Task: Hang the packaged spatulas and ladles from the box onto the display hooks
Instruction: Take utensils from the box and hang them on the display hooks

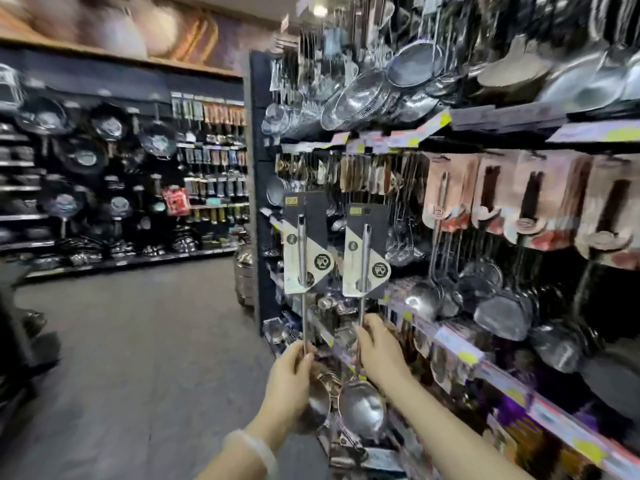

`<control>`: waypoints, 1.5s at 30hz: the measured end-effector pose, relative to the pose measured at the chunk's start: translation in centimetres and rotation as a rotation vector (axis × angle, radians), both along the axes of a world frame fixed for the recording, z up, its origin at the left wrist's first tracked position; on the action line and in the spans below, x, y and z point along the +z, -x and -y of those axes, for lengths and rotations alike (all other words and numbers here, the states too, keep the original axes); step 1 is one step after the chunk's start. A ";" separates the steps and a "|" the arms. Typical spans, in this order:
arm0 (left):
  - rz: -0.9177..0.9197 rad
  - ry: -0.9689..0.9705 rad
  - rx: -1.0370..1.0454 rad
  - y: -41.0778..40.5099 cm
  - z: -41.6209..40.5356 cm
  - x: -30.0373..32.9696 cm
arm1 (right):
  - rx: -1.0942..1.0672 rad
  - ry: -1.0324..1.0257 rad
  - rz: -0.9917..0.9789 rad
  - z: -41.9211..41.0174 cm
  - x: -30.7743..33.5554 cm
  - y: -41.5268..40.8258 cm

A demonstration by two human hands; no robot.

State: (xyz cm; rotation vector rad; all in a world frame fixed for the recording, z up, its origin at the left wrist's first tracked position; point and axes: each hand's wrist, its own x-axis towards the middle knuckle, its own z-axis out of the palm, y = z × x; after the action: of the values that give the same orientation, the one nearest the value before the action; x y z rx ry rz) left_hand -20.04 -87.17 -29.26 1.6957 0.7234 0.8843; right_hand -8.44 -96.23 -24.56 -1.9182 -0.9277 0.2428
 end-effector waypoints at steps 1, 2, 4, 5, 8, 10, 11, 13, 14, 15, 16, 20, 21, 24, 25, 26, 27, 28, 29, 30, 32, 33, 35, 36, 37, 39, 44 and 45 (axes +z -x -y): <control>0.002 0.008 0.007 -0.4 -1.7 -0.1 | 0.009 0.008 -0.004 -2.0 -0.3 -0.5; -0.005 0.027 0.010 -0.8 -3.4 -0.3 | 0.015 0.019 -0.017 -3.9 -0.5 -0.9; -0.015 0.049 0.012 -1.7 -6.9 -0.8 | 0.031 0.024 -0.053 -7.9 -1.2 -1.9; -0.027 0.059 0.015 -2.2 -8.8 -1.1 | 0.037 0.027 -0.062 -9.9 -1.6 -2.4; -0.048 0.058 0.000 -4.0 -15.0 -1.7 | 0.019 0.030 -0.061 -16.0 -2.4 -4.1; -0.068 0.025 -0.026 -5.5 -19.7 -1.6 | -0.019 0.043 -0.049 -19.9 -2.3 -5.1; -0.068 0.018 -0.047 -6.3 -22.1 -1.4 | -0.036 0.037 -0.049 -22.0 -2.2 -5.7; -0.067 0.028 -0.105 -8.1 -26.7 -0.5 | -0.070 0.006 -0.077 -26.0 -1.5 -7.0; -0.074 0.027 -0.128 -8.9 -28.8 0.0 | -0.094 -0.009 -0.091 -27.8 -1.0 -7.6; -0.077 0.011 -0.145 -9.7 -30.9 0.5 | -0.123 -0.022 -0.092 -29.6 -0.4 -8.2; -0.077 -0.019 -0.161 -10.6 -32.8 1.2 | -0.151 -0.034 -0.086 -31.3 0.3 -8.9; -0.104 -0.117 -0.227 -14.3 -39.9 2.1 | -0.229 -0.046 -0.079 -36.7 1.3 -11.7; -0.108 -0.092 -0.239 -15.2 -41.1 1.8 | -0.245 -0.030 -0.075 -37.7 1.2 -12.5; -0.078 -0.050 -0.325 -17.6 -43.9 1.0 | -0.298 0.020 -0.055 -40.0 0.6 -14.8; -0.071 -0.041 -0.347 -18.5 -44.8 0.7 | -0.317 0.028 -0.039 -40.8 0.4 -15.8; -0.069 -0.045 -0.366 -19.5 -45.7 0.5 | -0.338 0.036 -0.025 -41.7 0.3 -16.8; -0.073 -0.040 -0.377 -20.6 -46.7 0.4 | -0.363 0.041 -0.010 -42.5 0.2 -18.0; -0.068 -0.032 -0.392 -21.8 -47.7 0.4 | -0.387 0.036 -0.011 -43.5 0.0 -19.3; -0.066 -0.018 -0.403 -23.1 -48.8 0.2 | -0.407 0.025 -0.030 -44.4 -0.1 -20.4; -0.063 -0.014 -0.416 -24.4 -49.9 0.1 | -0.424 0.016 -0.041 -45.3 -0.2 -21.5; -0.063 -0.026 -0.434 -26.8 -51.9 0.2 | -0.452 -0.006 -0.027 -47.1 -0.2 -23.5; -0.085 -0.031 -0.453 -27.9 -53.0 0.5 | -0.459 -0.028 -0.037 -48.0 0.0 -24.5; -0.087 -0.053 -0.493 -30.4 -55.2 0.6 | -0.481 -0.058 -0.050 -50.1 0.2 -26.2; -0.071 -0.056 -0.503 -31.6 -56.3 0.6 | -0.504 -0.066 -0.045 -51.2 0.3 -27.0; -0.084 -0.043 -0.506 -32.6 -57.3 0.9 | -0.528 -0.073 -0.038 -52.3 0.4 -27.8; -0.076 -0.022 -0.519 -34.8 -58.9 1.3 | -0.565 -0.081 -0.027 -54.0 0.3 -29.1; 0.031 -0.012 -0.588 -39.0 -61.1 1.8 | -0.620 -0.117 -0.025 -55.7 0.9 -30.5; 0.040 0.002 -0.604 -39.6 -61.4 1.7 | -0.641 -0.114 -0.041 -55.8 1.1 -30.7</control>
State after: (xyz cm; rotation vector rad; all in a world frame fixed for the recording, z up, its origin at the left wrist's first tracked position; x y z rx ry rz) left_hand 19.59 -25.74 -27.53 1.7458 0.1563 0.4854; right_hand 22.31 -40.39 -23.48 -1.9880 -0.2583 -0.1467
